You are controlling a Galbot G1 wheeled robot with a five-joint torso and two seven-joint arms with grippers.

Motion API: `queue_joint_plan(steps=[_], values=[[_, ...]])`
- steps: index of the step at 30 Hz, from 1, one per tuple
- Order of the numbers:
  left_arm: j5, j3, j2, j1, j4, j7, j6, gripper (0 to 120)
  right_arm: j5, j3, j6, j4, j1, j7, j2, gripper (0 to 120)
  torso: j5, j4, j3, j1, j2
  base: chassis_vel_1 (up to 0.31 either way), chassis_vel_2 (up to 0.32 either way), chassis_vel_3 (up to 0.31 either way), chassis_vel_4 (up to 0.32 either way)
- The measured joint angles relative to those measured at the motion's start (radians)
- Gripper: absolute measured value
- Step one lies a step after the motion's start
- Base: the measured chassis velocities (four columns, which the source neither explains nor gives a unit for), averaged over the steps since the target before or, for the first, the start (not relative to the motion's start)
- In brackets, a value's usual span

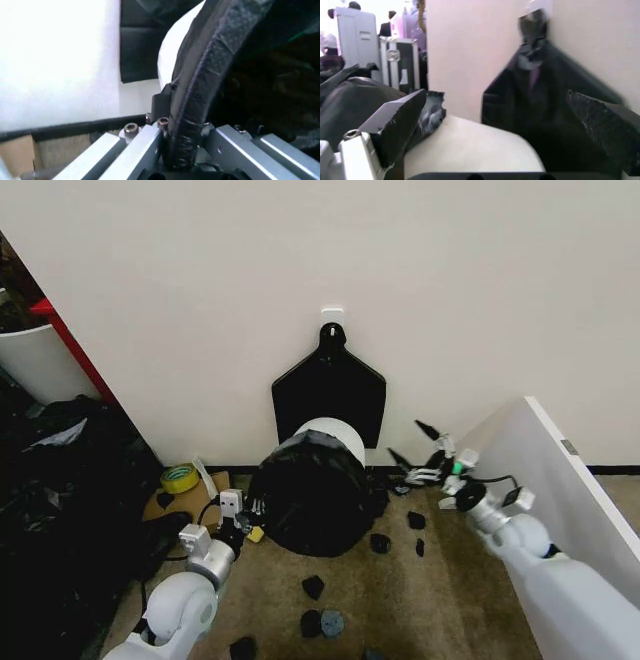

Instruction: Place the garbage bag over the trash bin.

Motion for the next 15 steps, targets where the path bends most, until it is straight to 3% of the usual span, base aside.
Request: queue_joint_plan(steps=[10,15], values=[[0.026,0.000,0.016,0.004,0.010,0.047,-0.027,0,-0.135,-0.015,0.006,-0.027,0.014,-0.038,0.024,100,0.0000,0.0000,0.000,0.000,0.000,0.000,0.000,0.000,0.000],[0.026,0.000,0.015,0.004,0.010,0.065,-0.026,0,-0.219,-0.015,0.026,-0.061,0.020,0.010,0.038,100,0.0001,-0.0001,0.000,0.000,0.000,0.000,0.000,0.000,0.000]])
